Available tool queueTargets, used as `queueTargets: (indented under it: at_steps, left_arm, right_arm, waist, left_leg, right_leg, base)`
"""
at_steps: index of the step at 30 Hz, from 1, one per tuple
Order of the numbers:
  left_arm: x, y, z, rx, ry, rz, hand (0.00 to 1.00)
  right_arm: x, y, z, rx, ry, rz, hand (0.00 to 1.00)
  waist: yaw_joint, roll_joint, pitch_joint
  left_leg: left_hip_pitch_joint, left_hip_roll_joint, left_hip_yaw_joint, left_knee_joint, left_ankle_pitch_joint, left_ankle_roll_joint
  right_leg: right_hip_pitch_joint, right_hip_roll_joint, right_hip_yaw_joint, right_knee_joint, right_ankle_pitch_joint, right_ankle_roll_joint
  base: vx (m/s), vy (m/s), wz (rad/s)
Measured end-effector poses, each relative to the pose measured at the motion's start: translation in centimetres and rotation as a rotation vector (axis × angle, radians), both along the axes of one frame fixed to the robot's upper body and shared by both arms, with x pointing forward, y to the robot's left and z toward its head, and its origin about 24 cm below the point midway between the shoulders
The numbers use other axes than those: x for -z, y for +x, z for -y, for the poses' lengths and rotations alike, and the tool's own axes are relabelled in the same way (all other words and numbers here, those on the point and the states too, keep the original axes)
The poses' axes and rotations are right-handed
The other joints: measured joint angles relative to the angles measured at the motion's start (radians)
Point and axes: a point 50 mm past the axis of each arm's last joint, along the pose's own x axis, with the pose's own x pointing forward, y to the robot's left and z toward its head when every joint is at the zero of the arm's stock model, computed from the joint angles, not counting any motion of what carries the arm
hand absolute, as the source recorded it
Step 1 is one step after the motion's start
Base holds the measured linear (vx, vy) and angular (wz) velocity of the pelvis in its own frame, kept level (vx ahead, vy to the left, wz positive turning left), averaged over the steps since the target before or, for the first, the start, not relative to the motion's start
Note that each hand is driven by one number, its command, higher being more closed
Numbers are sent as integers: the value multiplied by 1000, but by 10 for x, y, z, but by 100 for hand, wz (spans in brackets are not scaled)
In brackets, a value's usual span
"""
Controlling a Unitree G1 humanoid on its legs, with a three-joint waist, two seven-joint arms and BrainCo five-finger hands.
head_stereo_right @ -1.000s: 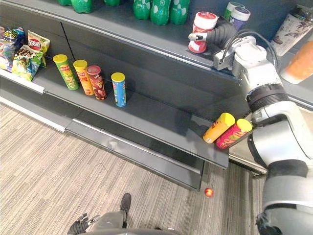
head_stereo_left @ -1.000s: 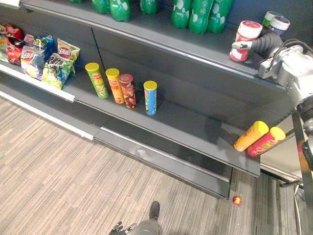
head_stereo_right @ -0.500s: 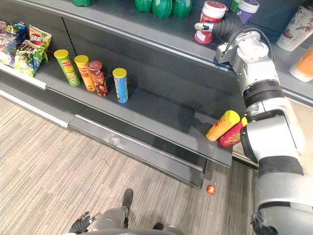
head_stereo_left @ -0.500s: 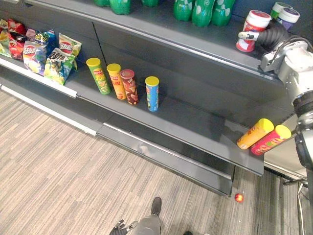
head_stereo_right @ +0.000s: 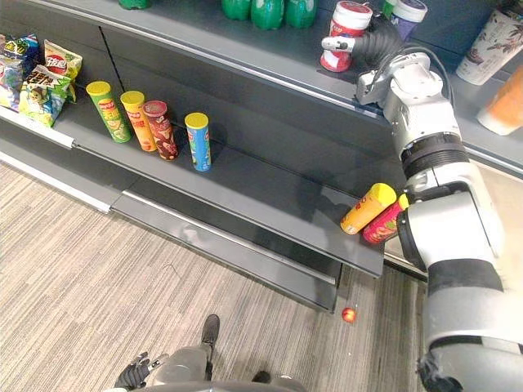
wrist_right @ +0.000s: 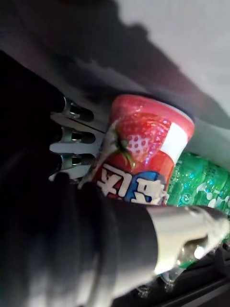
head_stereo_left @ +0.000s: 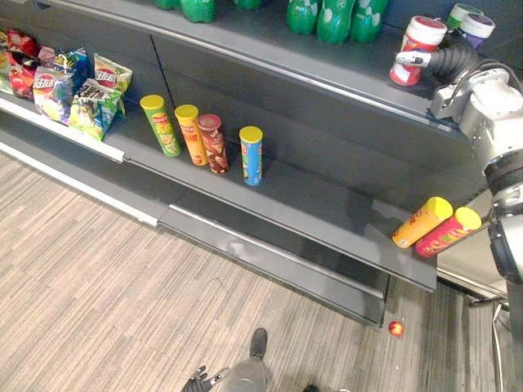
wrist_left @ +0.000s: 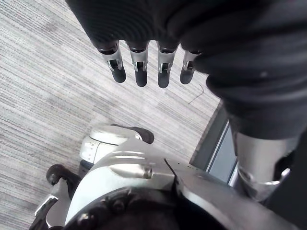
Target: Put the gum and the chips on the shelf.
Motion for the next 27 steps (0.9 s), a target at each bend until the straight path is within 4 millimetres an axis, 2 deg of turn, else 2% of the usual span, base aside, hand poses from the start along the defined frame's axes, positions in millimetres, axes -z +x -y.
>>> queueTargets:
  at_steps: [6, 15, 21, 27]
  left_arm:
    - [0, 0, 0, -7, 1, -1, 0]
    - [0, -1, -3, -28, 3, 2, 0]
    - [0, -1, -4, -33, 5, 2, 0]
    - [0, -5, -5, -40, 8, -6, 0]
  right_arm:
    - [-24, -3, -7, -34, 43, 61, 0]
    - [-45, -8, -14, -73, 76, 118, 0]
    - [-72, -18, -28, -137, 80, 208, 0]
    - [-95, -34, -47, -231, 32, 320, 0]
  waist:
    - [-3, 0, 0]
    - [-4, 0, 0]
    - [-7, -1, -1]
    - [-32, -10, -7]
  left_leg:
    - [16, 6, 6, 0, -1, -1]
    - [20, 14, 7, 0, -2, -6]
    - [27, 15, 11, 0, -1, -7]
    - [34, 22, 26, 0, -4, -11]
  right_leg:
    - [15, 7, 11, -6, 2, -4]
    - [19, 17, 15, -19, 7, -10]
    - [25, 18, 18, -23, 8, -11]
    - [32, 24, 31, -35, 16, -16]
  base:
    - [-3, -28, -6]
    - [-16, -19, -1]
    - [0, -5, 0]
    - [-16, -17, -6]
